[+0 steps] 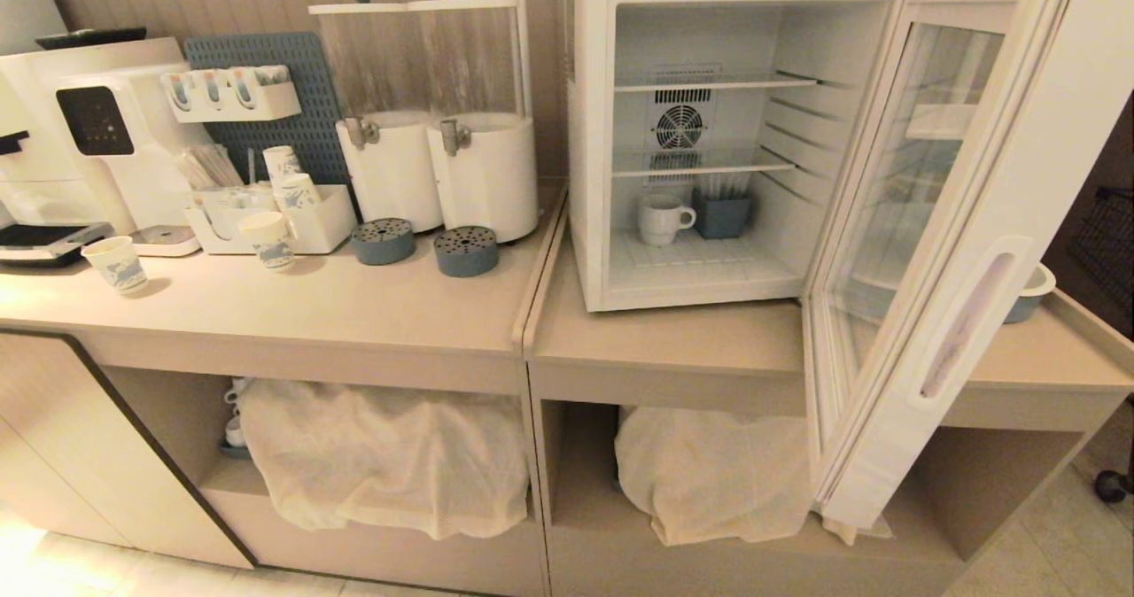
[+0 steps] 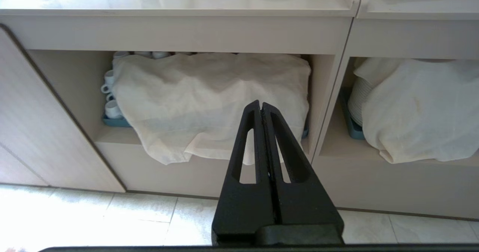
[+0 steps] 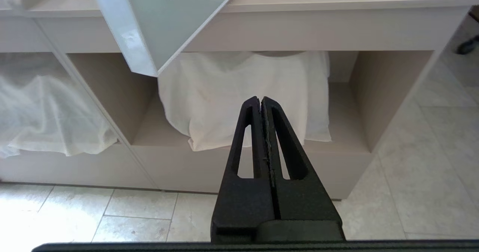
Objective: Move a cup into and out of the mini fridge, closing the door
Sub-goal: Take the ceramic cup out of the freezer
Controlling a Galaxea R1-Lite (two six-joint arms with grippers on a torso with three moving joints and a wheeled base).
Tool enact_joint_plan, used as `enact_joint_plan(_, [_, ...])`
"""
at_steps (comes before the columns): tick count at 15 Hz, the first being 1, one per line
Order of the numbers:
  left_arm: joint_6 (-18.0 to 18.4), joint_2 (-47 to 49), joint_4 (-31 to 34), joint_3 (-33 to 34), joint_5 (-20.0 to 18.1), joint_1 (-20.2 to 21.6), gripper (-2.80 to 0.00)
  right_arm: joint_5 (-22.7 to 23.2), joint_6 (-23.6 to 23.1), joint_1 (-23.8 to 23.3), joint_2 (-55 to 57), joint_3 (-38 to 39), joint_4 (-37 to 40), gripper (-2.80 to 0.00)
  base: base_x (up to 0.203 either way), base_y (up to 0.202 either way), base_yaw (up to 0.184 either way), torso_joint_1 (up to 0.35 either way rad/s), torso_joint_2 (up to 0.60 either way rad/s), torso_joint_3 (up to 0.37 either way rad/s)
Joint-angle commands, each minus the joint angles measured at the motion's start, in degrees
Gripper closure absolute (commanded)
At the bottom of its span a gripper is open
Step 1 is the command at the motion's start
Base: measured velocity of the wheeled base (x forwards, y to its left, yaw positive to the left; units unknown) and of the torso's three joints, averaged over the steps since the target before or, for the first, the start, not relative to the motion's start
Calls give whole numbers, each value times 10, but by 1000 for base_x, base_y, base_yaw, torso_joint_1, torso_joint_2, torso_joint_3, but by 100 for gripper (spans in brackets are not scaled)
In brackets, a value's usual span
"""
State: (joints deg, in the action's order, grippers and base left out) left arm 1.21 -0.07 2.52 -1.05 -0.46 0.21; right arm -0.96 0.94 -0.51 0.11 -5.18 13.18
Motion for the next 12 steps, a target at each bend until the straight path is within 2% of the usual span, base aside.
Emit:
enact_joint_plan(1, [0, 1, 0, 0, 0, 0, 0, 0, 0, 1, 1, 0, 0, 0, 0, 0, 0, 0, 0, 0])
enact_joint_plan(4, [2, 1, 0, 0, 0, 0, 0, 0, 0, 1, 1, 0, 0, 0, 2, 82, -1, 0, -2, 0])
enact_joint_plan(12, [-1, 1, 0, 0, 1, 0, 0, 0, 0, 1, 1, 0, 1, 0, 0, 193, 1, 1, 2, 2])
